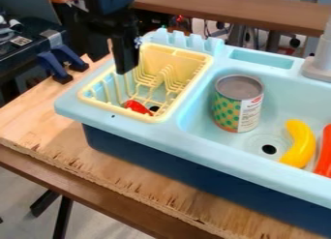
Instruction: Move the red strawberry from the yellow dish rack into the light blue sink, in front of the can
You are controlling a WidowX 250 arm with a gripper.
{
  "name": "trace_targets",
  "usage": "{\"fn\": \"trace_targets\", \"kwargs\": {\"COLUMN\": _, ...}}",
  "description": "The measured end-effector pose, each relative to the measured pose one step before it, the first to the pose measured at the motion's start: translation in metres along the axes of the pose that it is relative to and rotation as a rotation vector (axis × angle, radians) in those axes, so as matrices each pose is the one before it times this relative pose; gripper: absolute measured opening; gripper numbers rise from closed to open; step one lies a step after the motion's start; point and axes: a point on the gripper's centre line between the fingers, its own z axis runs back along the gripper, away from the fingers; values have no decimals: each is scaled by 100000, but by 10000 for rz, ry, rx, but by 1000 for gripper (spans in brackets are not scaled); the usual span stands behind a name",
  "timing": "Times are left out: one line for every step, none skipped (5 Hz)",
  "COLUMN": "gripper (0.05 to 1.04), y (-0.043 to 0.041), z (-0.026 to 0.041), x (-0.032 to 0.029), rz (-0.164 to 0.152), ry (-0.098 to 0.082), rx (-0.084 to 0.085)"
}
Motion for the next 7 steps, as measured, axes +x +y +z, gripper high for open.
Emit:
{"fn": "trace_targets", "kwargs": {"gripper": 991, "y": -471, "z": -1798, "x": 225, "rz": -62, "ry": 371, "rx": -295}}
{"fn": "trace_targets", "kwargs": {"gripper": 991, "y": 203, "z": -1939, "x": -233, "rz": -283, "ry": 573, "rx": -245}}
{"fn": "trace_targets", "kwargs": {"gripper": 991, "y": 128, "z": -1315, "x": 361, "rz": -164, "ry": 223, "rx": -106}}
{"fn": "trace_targets", "kwargs": {"gripper": 991, "y": -284, "z": -289, "x": 713, "rz": -271, "ry": 262, "rx": 243}}
{"fn": "trace_targets", "kwargs": {"gripper": 991, "y": -643, "z": -106, "x": 501, "rz": 92, "ry": -112, "rx": 146}}
{"fn": "trace_targets", "kwargs": {"gripper": 991, "y": -763, "z": -602, "x": 2, "rz": -29, "ry": 38, "rx": -6}}
{"fn": "trace_targets", "kwargs": {"gripper": 993, "y": 141, "z": -787, "x": 1, "rz": 512, "ry": 216, "rx": 68}}
